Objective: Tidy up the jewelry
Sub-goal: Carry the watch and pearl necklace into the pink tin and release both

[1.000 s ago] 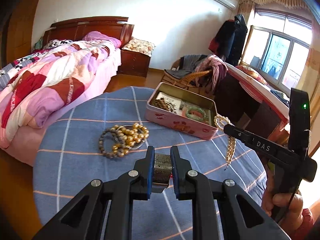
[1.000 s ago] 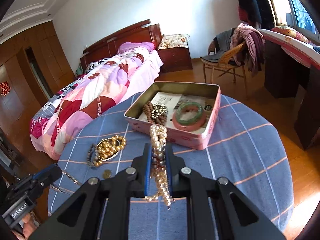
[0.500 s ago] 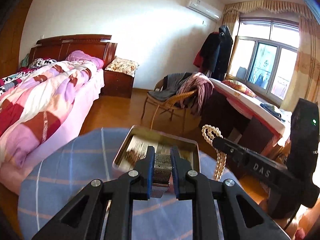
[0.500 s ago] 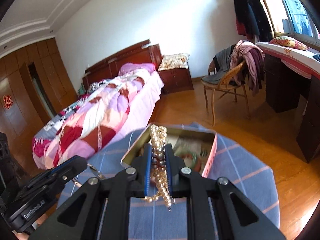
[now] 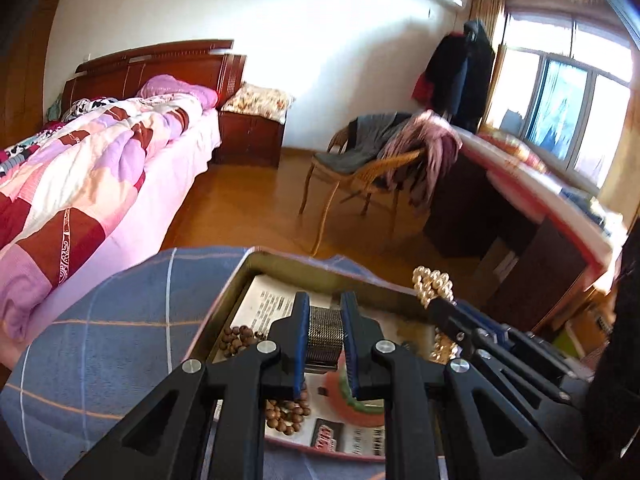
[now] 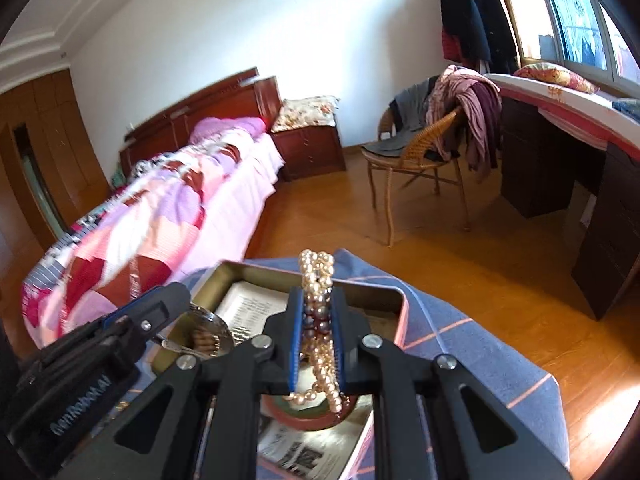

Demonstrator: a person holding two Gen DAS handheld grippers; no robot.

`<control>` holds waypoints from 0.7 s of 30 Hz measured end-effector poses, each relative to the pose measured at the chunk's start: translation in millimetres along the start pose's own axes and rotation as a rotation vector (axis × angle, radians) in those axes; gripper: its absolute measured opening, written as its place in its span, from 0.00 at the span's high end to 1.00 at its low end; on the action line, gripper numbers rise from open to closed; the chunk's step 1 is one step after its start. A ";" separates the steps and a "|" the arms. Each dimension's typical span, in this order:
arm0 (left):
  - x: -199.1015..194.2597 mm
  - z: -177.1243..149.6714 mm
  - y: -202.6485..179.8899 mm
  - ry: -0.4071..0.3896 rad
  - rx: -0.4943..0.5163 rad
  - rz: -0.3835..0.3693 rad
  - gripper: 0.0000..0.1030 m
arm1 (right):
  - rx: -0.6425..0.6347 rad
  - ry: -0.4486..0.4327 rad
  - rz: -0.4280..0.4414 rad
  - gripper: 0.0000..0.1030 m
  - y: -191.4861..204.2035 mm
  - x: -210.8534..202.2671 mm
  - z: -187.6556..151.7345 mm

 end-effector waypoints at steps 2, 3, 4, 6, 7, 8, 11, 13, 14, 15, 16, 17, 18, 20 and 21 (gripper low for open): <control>10.2 -4.0 -0.2 0.025 0.009 0.019 0.85 | 0.008 0.014 -0.003 0.84 -5.4 6.7 -2.7; 15.5 -6.5 0.2 0.037 0.011 0.031 0.85 | 0.010 0.018 -0.008 0.84 -8.4 8.3 -3.4; 18.4 -7.5 0.5 0.043 0.012 0.037 0.85 | 0.011 0.023 -0.014 0.84 -10.8 10.4 -4.5; 24.5 -9.0 1.6 0.059 0.012 0.054 0.85 | 0.017 0.037 -0.015 0.84 -14.4 14.7 -7.2; 27.1 -9.2 2.1 0.066 0.015 0.061 0.85 | 0.021 0.045 -0.012 0.84 -15.8 15.9 -8.9; 28.9 -8.8 1.8 0.069 0.019 0.069 0.85 | 0.024 0.048 -0.009 0.84 -15.8 17.0 -8.8; 31.1 -10.7 -0.7 0.071 0.042 0.111 0.85 | 0.043 0.048 0.008 0.84 -19.3 15.6 -9.3; 32.4 -10.4 -0.8 0.074 0.046 0.123 0.85 | 0.058 0.042 0.023 0.83 -20.8 15.8 -7.2; 33.5 -10.0 0.1 0.078 0.042 0.132 0.85 | 0.070 0.037 0.031 0.80 -23.0 13.7 -7.3; 33.2 -10.3 1.0 0.080 0.039 0.146 0.84 | 0.077 0.035 0.039 0.77 -23.9 12.9 -7.1; 31.3 -10.5 1.3 0.076 0.038 0.161 0.84 | 0.088 0.031 0.046 0.69 -25.9 10.3 -7.0; 29.3 -10.6 0.7 0.075 0.043 0.171 0.83 | 0.098 0.021 0.052 0.62 -26.6 7.1 -6.5; 24.6 -10.5 -0.5 0.074 0.053 0.178 0.72 | 0.112 -0.002 0.054 0.60 -29.0 -0.5 -5.4; 15.2 -10.2 -1.3 0.067 0.054 0.197 0.35 | 0.133 -0.048 0.047 0.56 -32.8 -16.0 -2.7; 4.4 -9.6 0.1 0.040 0.042 0.218 0.20 | 0.138 -0.062 0.038 0.53 -33.2 -22.2 -2.9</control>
Point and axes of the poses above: each gripper's, at about its wrist camera, not at the fingertips, and x roughly the way its jaws point, y to its left, z to its top, the point moved 9 cm from there along x, roughly the way its jaws point, and after that the axes turned 13 degrees about y, right-handed, at the moved point
